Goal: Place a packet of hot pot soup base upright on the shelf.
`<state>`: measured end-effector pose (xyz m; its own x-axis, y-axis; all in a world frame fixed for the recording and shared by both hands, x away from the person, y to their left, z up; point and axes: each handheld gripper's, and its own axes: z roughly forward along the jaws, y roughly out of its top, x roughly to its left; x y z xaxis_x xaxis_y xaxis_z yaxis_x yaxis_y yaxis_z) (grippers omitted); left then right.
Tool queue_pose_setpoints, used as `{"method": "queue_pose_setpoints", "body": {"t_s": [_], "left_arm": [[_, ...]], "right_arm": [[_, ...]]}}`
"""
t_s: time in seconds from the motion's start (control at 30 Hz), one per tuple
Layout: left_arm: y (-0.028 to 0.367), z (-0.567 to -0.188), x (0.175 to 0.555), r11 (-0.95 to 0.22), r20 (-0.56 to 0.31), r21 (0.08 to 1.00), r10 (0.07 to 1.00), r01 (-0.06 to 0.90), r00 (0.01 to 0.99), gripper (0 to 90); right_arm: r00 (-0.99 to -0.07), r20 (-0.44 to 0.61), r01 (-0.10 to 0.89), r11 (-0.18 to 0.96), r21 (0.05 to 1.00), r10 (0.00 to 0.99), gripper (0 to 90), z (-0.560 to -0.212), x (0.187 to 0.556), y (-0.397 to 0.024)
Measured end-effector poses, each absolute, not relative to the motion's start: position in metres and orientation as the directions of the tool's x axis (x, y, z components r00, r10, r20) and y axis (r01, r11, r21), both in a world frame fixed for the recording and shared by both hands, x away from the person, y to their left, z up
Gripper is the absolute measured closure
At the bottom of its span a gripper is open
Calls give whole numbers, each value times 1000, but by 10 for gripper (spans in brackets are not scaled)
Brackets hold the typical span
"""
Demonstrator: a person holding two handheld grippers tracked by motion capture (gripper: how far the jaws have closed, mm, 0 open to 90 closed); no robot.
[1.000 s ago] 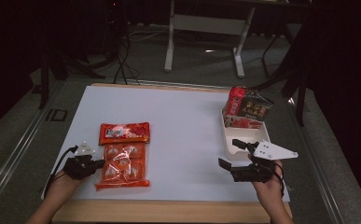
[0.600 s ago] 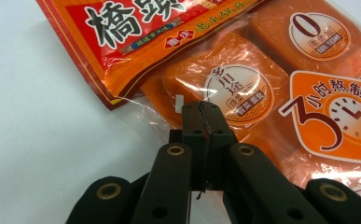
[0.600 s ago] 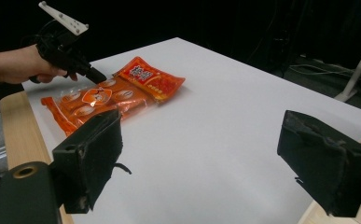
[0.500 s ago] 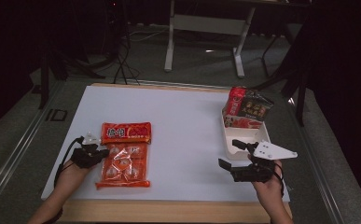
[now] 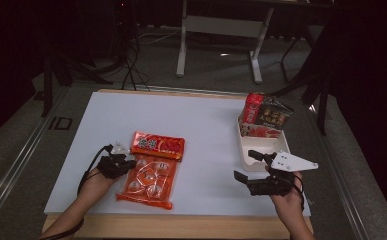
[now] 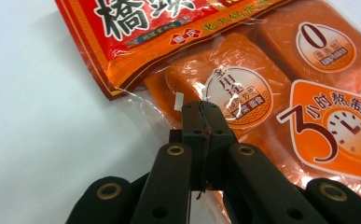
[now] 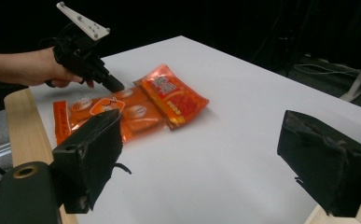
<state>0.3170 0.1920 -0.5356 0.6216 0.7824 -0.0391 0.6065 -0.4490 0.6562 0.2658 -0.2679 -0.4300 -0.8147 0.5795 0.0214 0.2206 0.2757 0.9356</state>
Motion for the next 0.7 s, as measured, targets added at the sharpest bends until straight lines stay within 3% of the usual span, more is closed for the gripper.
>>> {"method": "queue_pose_setpoints", "body": {"t_s": [0.37,0.7], "left_arm": [[153,-535,321,-499,-37,657,728,566,685,898],[162,-528,309,-540,-44,633,690,554,723,896]], "right_arm": [[-818,26,224,276,935,575,137,-431,265,-268],[-817,31,228,273,935,576,136,-431,264,-270]]}}
